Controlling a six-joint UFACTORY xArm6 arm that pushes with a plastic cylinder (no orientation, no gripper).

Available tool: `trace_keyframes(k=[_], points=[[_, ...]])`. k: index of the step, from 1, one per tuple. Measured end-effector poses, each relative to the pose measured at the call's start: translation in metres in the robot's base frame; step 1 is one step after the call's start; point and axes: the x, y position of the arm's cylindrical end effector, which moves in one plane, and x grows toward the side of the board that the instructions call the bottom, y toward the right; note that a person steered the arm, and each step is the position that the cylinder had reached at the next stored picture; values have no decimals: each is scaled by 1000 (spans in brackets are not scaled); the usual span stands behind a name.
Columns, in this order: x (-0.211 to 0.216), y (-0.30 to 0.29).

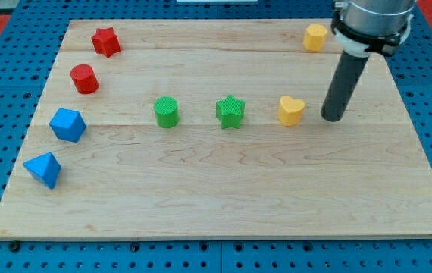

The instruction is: Push the yellow heart towards the bottom right side of the yellow hexagon

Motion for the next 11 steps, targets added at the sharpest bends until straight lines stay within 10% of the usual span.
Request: trace_keyframes(k=[2,4,6,9,11], points=[[54,-81],[-28,-87],[23,-64],[-110,-38],[-63,-39]])
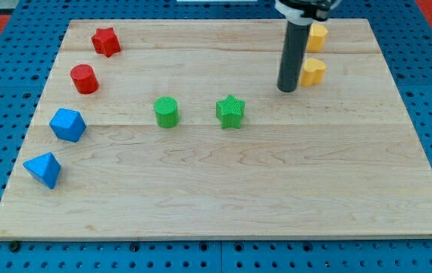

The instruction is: Push the yellow heart towards the bottom right side of the yellow hexagon

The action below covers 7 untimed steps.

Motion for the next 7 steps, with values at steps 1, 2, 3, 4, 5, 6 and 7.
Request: trace_keyframes(k=[1,2,3,4,5,6,7], points=[[-39,29],[-79,46],[-58,60],[-37,68],[-40,84],[-64,84],[-89,84]])
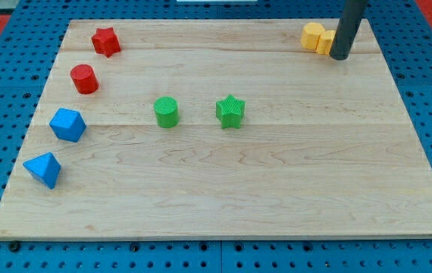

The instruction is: Push the yellow heart towards the bottom right side of the yellow hexagon

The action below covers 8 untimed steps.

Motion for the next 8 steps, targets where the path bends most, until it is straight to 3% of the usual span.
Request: trace_keyframes(k=[2,3,4,5,6,8], points=[[-4,-11],[22,-28],[59,-175],[63,-309],[39,-380],[1,-406]])
